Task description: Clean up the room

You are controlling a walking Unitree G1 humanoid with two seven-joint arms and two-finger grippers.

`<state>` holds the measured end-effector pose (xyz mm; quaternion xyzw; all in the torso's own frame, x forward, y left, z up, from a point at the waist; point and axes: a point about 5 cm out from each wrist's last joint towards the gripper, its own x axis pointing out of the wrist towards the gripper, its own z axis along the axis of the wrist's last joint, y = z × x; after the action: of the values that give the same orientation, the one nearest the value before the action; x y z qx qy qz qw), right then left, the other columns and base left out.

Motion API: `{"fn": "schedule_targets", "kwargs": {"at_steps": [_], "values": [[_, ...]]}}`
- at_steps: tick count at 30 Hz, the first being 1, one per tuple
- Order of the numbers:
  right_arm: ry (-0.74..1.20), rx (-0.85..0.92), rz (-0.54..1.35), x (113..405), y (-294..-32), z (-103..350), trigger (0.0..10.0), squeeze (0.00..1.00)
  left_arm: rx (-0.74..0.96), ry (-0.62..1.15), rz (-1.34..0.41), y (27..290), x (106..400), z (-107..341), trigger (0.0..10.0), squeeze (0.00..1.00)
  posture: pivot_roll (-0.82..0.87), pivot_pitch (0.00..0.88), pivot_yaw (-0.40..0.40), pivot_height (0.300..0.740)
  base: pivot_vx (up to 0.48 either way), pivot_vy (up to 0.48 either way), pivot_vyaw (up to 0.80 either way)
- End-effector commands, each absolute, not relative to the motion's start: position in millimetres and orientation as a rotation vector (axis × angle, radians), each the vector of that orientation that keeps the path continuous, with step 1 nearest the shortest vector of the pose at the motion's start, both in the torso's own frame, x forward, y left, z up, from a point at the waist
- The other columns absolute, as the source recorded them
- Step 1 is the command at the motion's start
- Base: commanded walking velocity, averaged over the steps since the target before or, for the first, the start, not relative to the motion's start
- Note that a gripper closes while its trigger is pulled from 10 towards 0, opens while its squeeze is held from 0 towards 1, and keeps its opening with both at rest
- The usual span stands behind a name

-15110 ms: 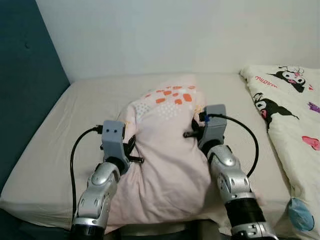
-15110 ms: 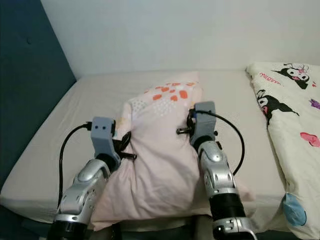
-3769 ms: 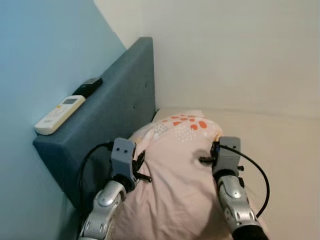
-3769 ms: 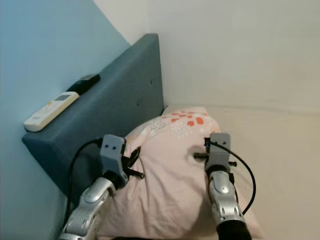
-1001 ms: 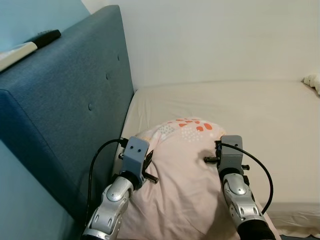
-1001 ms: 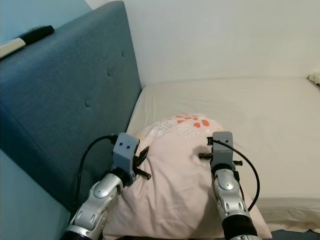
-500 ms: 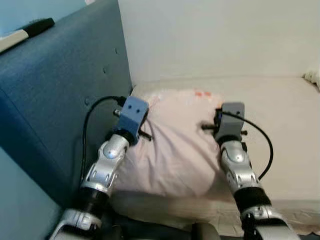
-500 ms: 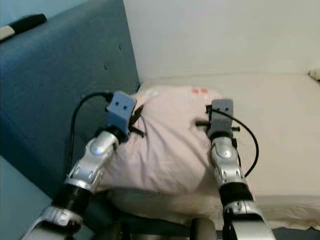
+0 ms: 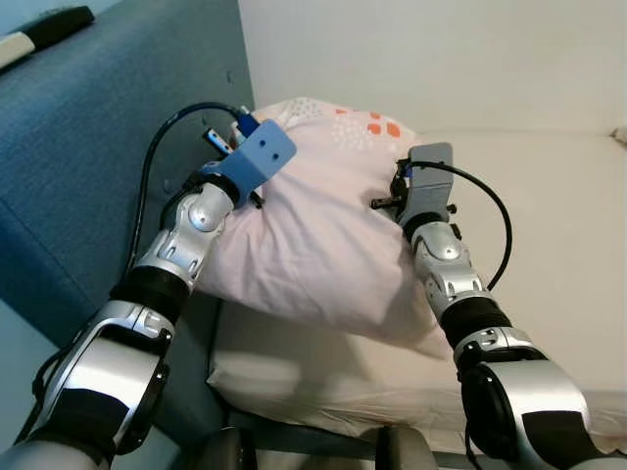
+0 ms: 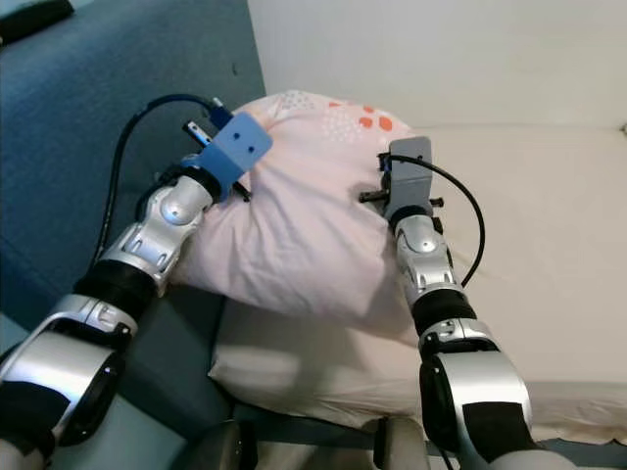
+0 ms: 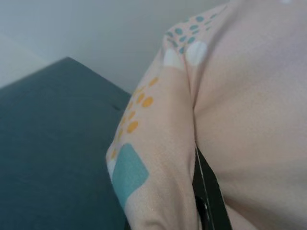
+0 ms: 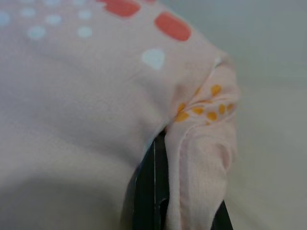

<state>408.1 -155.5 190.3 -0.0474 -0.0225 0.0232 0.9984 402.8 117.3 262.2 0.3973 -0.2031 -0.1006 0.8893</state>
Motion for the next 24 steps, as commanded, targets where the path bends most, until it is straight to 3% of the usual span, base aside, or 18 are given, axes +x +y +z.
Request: {"fn": "schedule_targets", "kwargs": {"at_steps": [1,6,17,22,24], "values": [[0.056,-0.072,0.012,404.4,-164.9,170.0,10.0,0.0,0.878,-0.437,-0.103,138.1,405.4,272.8,10.0,0.0,0.12,0.169,0.04,0.597,0.0,0.0,0.0],[0.256,-0.181,-0.036,389.0,-172.7,122.5,10.0,0.0,0.913,-0.394,-0.101,129.5,401.6,237.8,10.0,0.0,0.15,0.186,0.046,0.597,0.0,0.0,0.0],[0.327,-0.255,-0.066,384.7,-176.6,111.4,10.0,0.0,0.805,-0.407,-0.042,116.6,399.9,225.7,10.0,0.0,0.16,0.19,0.041,0.597,0.0,0.0,0.0],[0.209,-0.133,0.063,392.0,-147.8,127.3,10.0,0.0,0.777,-0.382,0.035,120.1,398.6,219.3,10.0,0.0,0.16,0.183,0.034,0.597,0.0,0.0,0.0],[0.209,-0.133,0.063,392.0,-147.8,127.3,10.0,0.0,0.777,-0.382,0.035,120.1,398.6,219.3,10.0,0.0,0.16,0.183,0.034,0.597,0.0,0.0,0.0]]}}
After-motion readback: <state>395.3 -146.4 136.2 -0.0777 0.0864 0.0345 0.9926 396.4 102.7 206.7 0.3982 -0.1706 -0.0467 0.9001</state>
